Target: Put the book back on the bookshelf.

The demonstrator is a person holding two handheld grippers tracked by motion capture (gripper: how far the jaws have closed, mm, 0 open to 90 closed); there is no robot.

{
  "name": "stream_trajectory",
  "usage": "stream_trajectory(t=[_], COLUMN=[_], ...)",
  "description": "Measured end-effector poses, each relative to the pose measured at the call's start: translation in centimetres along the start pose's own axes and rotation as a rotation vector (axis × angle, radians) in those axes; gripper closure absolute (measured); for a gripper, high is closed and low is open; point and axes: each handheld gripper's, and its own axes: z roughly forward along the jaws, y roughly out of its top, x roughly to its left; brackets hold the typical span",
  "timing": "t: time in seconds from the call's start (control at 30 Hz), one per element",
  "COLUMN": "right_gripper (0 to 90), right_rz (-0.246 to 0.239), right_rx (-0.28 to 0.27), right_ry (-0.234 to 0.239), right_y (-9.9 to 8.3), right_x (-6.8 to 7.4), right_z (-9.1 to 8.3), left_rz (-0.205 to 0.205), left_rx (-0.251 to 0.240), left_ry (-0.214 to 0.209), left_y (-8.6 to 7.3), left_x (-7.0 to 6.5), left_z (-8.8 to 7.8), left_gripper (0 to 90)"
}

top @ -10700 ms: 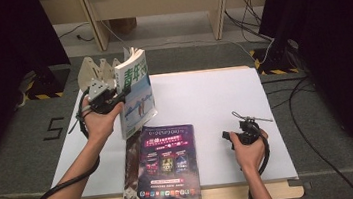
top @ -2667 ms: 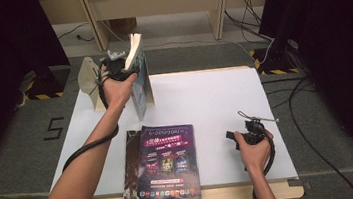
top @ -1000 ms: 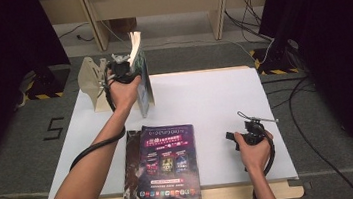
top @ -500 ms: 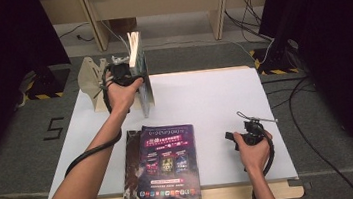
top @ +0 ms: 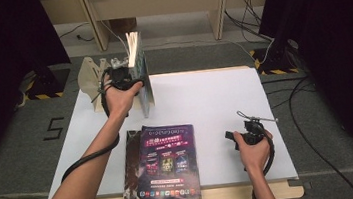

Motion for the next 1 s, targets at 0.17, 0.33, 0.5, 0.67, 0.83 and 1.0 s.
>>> stream_trajectory(t=[0.17, 0.33, 0.5, 0.67, 0.83, 1.0], right_gripper=[57.5, 57.5, 57.5, 57.5, 57.4, 57.3], right_rz=[0.002, -0.002, -0.006, -0.002, -0.014, -0.021], right_rx=[0.006, 0.001, -0.001, 0.000, 0.002, -0.006], right_ry=[-0.002, -0.001, -0.001, -0.001, -0.004, -0.001], right_y=[0.0, 0.0, 0.0, 0.0, 0.0, 0.1], right_x=[0.0, -0.1, -0.2, -0.1, 0.0, 0.3], right_z=[0.0, 0.0, 0.0, 0.0, -0.1, -0.2], left_rz=[0.052, 0.094, 0.191, 0.172, 0.106, 0.095], left_rx=[0.002, 0.010, 0.017, 0.004, -0.012, -0.017], left_ry=[0.039, 0.060, 0.090, 0.074, 0.030, 0.012], left_y=[0.0, 0.3, 0.5, 0.4, 0.2, 0.4], left_x=[-0.2, -0.7, -1.3, -1.1, -1.0, -1.1], left_z=[0.3, 0.7, 0.7, 0.7, 0.5, 0.2], left_gripper=[56.8, 62.2, 68.3, 67.1, 58.2, 52.1])
